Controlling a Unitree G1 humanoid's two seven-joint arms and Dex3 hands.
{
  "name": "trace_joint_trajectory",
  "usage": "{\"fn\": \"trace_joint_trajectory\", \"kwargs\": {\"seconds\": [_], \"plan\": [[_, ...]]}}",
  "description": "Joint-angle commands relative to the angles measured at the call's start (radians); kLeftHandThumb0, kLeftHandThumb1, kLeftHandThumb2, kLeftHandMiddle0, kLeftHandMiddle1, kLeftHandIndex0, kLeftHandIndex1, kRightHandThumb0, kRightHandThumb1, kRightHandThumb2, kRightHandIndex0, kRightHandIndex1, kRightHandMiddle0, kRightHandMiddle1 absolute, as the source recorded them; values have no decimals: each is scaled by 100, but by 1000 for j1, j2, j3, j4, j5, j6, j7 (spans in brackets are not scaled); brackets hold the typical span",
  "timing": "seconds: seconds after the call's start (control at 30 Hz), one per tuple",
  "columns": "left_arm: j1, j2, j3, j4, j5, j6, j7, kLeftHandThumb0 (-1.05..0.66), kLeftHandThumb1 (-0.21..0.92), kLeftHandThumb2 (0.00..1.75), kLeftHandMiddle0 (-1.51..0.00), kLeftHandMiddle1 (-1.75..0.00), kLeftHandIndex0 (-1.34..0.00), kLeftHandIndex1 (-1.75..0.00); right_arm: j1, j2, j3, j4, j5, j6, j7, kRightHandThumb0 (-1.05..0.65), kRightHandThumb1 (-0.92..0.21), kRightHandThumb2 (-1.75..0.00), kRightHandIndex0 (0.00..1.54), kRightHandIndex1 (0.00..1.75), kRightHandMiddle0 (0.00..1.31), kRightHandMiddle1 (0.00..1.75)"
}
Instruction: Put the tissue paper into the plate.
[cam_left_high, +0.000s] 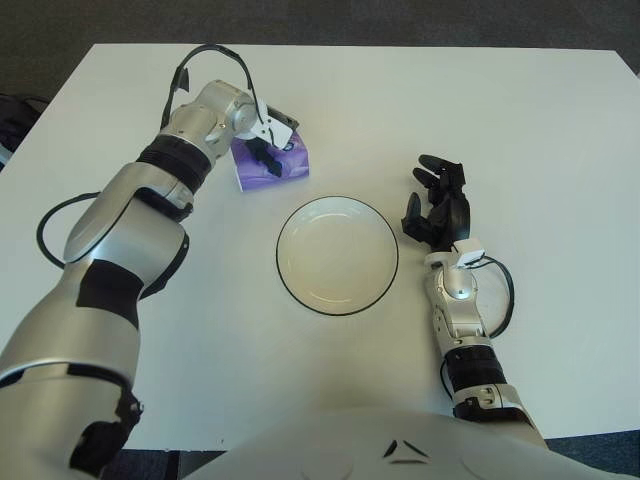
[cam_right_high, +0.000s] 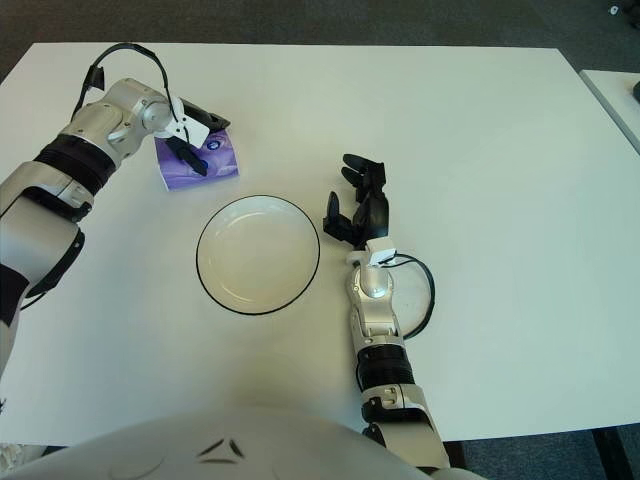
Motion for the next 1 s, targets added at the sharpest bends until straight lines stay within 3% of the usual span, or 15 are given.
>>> {"fn": "trace_joint_trajectory", "kwargs": {"seconds": [0.0, 0.3, 0.5, 0.6, 0.63, 0.67, 0.73, 0.8, 0.83, 0.87, 0.93, 0.97], "plan": [[100, 26, -69, 23, 53, -25, -107, -87, 92, 14, -15, -5, -1, -1, 167, 21, -15, 241, 5, -13, -11, -25, -58, -104, 40, 95, 8, 118], [116, 32, -79, 7, 48, -29, -96, -96, 92, 18, -17, -4, 0, -1, 172, 21, -18, 245, 9, -18, -8, -27, -58, -101, 39, 93, 8, 117], [142, 43, -61, -2, 26, -74, -27, -96, 92, 21, -23, -6, -5, -3, 176, 20, -21, 241, 11, -20, -7, -27, -59, -100, 39, 92, 8, 116], [157, 50, -49, -7, 21, -98, 36, -93, 92, 21, -37, -4, -2, -34, 178, 20, -23, 240, 14, -21, -6, -27, -59, -100, 39, 92, 8, 116], [163, 51, -47, -4, 25, -109, 77, -92, 92, 20, -44, -6, -1, -52, 178, 20, -24, 240, 15, -21, -5, -27, -59, -100, 39, 92, 8, 116], [167, 51, -46, -1, 28, -117, 107, -88, 91, 18, -51, -9, -4, -82, 177, 20, -24, 240, 15, -20, -5, -27, -59, -100, 39, 92, 8, 116], [178, 25, -53, 47, 48, -116, 220, -80, 88, 15, -59, -13, -10, -113, 177, 19, -25, 240, 14, -20, -6, -27, -59, -100, 40, 93, 8, 117], [199, 7, -53, 81, 62, -106, 345, -69, 82, 20, -62, -24, -19, -133, 177, 19, -26, 240, 11, -17, -9, -27, -59, -100, 42, 94, 8, 117], [203, 4, -53, 89, 64, -105, 373, -64, 74, 32, -60, -34, -24, -142, 178, 19, -26, 240, 10, -17, -10, -27, -59, -100, 43, 94, 8, 118], [209, 0, -52, 98, 66, -104, 415, -62, 71, 38, -59, -38, -25, -145, 178, 18, -26, 240, 10, -16, -10, -26, -59, -100, 43, 95, 9, 118], [218, -4, -47, 109, 63, -109, 490, -49, 65, 58, -57, -52, -45, -146, 178, 18, -27, 239, 9, -15, -10, -26, -58, -101, 44, 96, 9, 119], [222, -4, -43, 111, 61, -111, 527, -48, 64, 62, -57, -55, -48, -146, 178, 17, -27, 238, 8, -14, -10, -26, -58, -102, 45, 96, 9, 119]]}}
